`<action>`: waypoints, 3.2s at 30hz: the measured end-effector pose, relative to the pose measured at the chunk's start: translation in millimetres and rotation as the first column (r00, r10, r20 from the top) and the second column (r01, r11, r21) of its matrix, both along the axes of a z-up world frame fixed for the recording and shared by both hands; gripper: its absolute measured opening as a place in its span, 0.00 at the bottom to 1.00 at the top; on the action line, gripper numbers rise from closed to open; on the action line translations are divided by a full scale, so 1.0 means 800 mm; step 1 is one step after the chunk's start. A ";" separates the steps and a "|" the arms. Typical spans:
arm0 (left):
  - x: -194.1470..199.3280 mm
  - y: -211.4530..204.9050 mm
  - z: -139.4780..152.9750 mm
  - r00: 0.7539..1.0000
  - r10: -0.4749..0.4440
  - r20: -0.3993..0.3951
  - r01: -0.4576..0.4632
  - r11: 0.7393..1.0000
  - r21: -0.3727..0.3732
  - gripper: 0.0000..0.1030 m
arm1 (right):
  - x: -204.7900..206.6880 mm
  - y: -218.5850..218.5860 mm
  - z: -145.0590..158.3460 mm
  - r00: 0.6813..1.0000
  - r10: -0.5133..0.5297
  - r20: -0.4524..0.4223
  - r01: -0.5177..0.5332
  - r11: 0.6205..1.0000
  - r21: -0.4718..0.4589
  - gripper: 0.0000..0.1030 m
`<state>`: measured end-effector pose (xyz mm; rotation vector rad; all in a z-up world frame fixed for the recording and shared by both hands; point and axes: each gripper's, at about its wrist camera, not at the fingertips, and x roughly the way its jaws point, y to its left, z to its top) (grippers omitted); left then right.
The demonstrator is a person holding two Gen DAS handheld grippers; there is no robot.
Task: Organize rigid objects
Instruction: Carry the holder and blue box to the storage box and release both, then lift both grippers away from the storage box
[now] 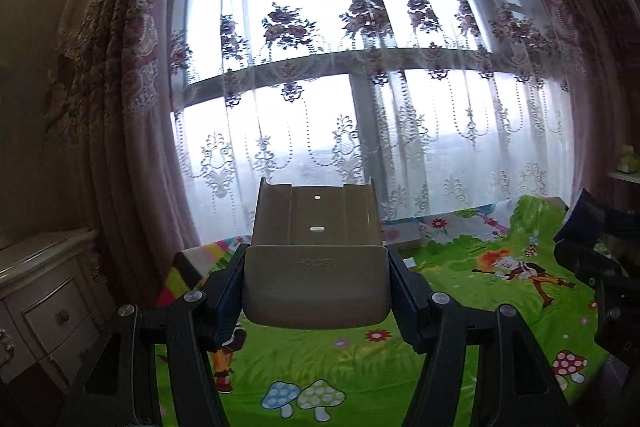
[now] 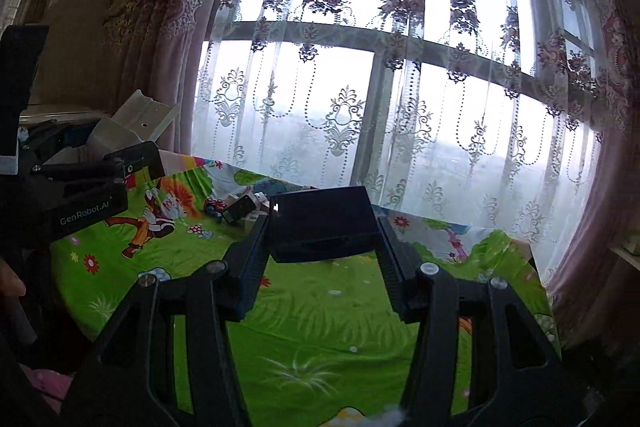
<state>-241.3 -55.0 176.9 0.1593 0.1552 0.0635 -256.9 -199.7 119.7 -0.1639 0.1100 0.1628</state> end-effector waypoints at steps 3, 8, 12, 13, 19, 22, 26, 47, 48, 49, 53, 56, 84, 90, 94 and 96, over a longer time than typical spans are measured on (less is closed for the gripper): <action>-0.005 -0.043 0.002 0.994 -0.106 -0.007 0.106 0.994 0.006 0.62 | -0.009 -0.036 0.003 0.997 -0.071 -0.010 0.072 0.997 0.030 0.54; -0.010 -0.112 0.002 0.962 -0.268 -0.047 0.269 0.963 0.020 0.62 | -0.032 -0.088 0.002 0.984 -0.176 -0.022 0.177 0.984 0.035 0.54; -0.027 -0.173 -0.002 0.917 -0.395 -0.061 0.398 0.916 0.056 0.62 | -0.053 -0.131 -0.004 0.961 -0.270 -0.062 0.273 0.960 0.063 0.54; -0.032 -0.187 -0.003 0.904 -0.423 -0.064 0.427 0.902 0.067 0.62 | -0.059 -0.143 -0.005 0.952 -0.297 -0.071 0.302 0.950 0.075 0.54; -0.057 -0.249 -0.010 0.827 -0.556 -0.086 0.562 0.820 0.111 0.62 | -0.093 -0.201 -0.002 0.905 -0.417 -0.081 0.423 0.901 0.098 0.54; -0.069 -0.270 -0.008 0.798 -0.597 -0.086 0.603 0.787 0.131 0.62 | -0.108 -0.217 -0.001 0.887 -0.454 -0.079 0.460 0.883 0.091 0.54; -0.081 -0.301 -0.006 0.751 -0.654 -0.092 0.660 0.736 0.153 0.62 | -0.124 -0.237 -0.003 0.863 -0.497 -0.093 0.503 0.862 0.064 0.54; -0.058 -0.443 -0.120 0.268 -0.665 -0.697 0.859 0.493 -0.140 0.62 | -0.152 -0.362 -0.114 0.531 -0.524 -0.666 0.655 0.753 -0.070 0.54; -0.054 -0.446 -0.125 0.255 -0.657 -0.710 0.856 0.494 -0.150 0.62 | -0.153 -0.367 -0.119 0.514 -0.525 -0.679 0.664 0.744 -0.073 0.54; -0.051 -0.448 -0.129 0.238 -0.650 -0.722 0.852 0.496 -0.166 0.62 | -0.154 -0.373 -0.124 0.500 -0.518 -0.694 0.670 0.739 -0.069 0.54; -0.044 -0.459 -0.151 0.175 -0.615 -0.769 0.842 0.498 -0.206 0.62 | -0.157 -0.390 -0.136 0.464 -0.500 -0.732 0.688 0.723 -0.058 0.54; -0.043 -0.466 -0.164 0.147 -0.591 -0.793 0.838 0.501 -0.217 0.62 | -0.158 -0.391 -0.139 0.449 -0.502 -0.739 0.690 0.720 -0.070 0.54; 0.085 -0.332 -0.172 0.152 -0.697 -0.701 0.580 0.637 -0.508 0.69 | -0.024 -0.281 -0.131 0.513 -0.426 -0.745 0.488 0.859 -0.155 0.70; 0.143 -0.202 -0.143 0.394 -0.684 -0.614 0.466 0.725 -0.508 0.72 | 0.059 -0.207 -0.100 0.686 -0.303 -0.661 0.316 0.943 -0.104 0.74; 0.179 -0.095 -0.155 0.634 -0.440 -0.636 0.250 0.895 -0.370 0.73 | 0.140 -0.158 -0.110 0.719 -0.137 -0.681 0.170 0.985 -0.018 0.76; 0.191 -0.047 -0.163 0.699 -0.301 -0.648 0.133 0.946 -0.296 0.73 | 0.182 -0.131 -0.120 0.712 -0.090 -0.697 0.135 0.991 0.010 0.76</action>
